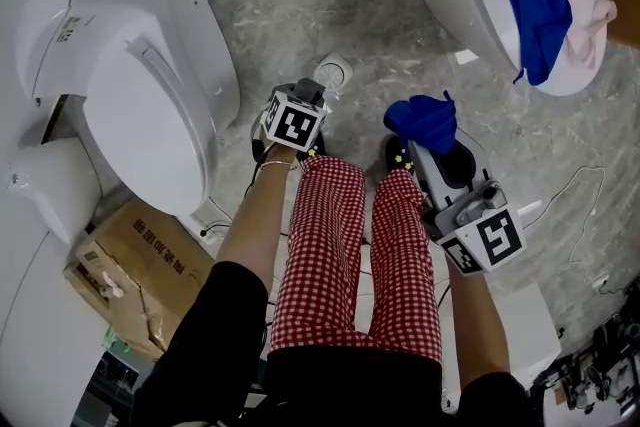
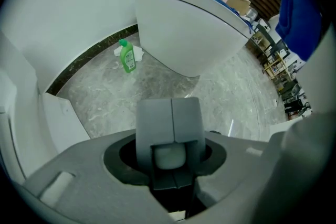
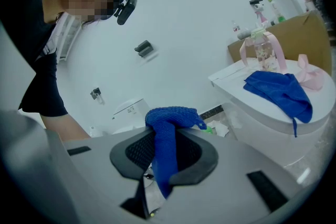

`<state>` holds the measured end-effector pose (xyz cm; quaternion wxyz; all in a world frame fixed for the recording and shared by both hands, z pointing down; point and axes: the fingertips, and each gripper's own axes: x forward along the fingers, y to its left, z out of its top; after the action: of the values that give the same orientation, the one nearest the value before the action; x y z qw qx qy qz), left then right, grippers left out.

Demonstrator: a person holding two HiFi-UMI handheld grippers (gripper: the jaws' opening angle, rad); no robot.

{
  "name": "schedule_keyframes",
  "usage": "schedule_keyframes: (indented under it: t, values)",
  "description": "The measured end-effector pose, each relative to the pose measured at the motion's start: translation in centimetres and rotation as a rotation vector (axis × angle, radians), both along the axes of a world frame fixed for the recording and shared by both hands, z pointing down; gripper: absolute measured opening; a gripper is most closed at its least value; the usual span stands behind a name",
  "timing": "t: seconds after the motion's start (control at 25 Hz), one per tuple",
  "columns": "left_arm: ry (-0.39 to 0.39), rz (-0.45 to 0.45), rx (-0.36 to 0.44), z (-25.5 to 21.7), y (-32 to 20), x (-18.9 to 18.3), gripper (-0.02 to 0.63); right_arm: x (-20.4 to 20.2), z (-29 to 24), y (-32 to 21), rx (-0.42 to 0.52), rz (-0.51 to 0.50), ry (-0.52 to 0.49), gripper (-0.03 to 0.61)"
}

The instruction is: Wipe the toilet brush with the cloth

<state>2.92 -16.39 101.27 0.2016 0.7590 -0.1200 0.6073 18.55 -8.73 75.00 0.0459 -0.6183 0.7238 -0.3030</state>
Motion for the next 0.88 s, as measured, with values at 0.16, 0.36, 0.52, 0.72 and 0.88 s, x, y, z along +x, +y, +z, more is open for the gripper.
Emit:
schedule_keyframes:
  t: [0.16,0.36,0.52,0.72,0.88]
  values:
    - [0.019,-0.023,0.002,-1.1,0.1,-0.6,0.175,-0.7,-0.6,-0.1,0.008,-0.014,-0.001,0.074]
    - [0.031,-0.031,0.007,-2.3,0.3,-1.3,0.175,-1.4,-1.4,-0.4,0.02,-0.03,0.003,0.074]
    - [0.039,-0.021,0.017,-3.3,0.6,-1.3,0.175,-1.7,-1.8,-0.6,0.025,-0.036,0.007,0.074]
    - [0.043,-0.034,0.021,-4.4,0.7,-2.3,0.175,-2.5,-2.7,-0.8,0.033,-0.049,0.011,0.074]
    - [0.047,-0.042,0.02,-5.2,0.9,-2.9,0.175,-3.0,-3.2,-0.9,0.039,-0.053,0.01,0.074]
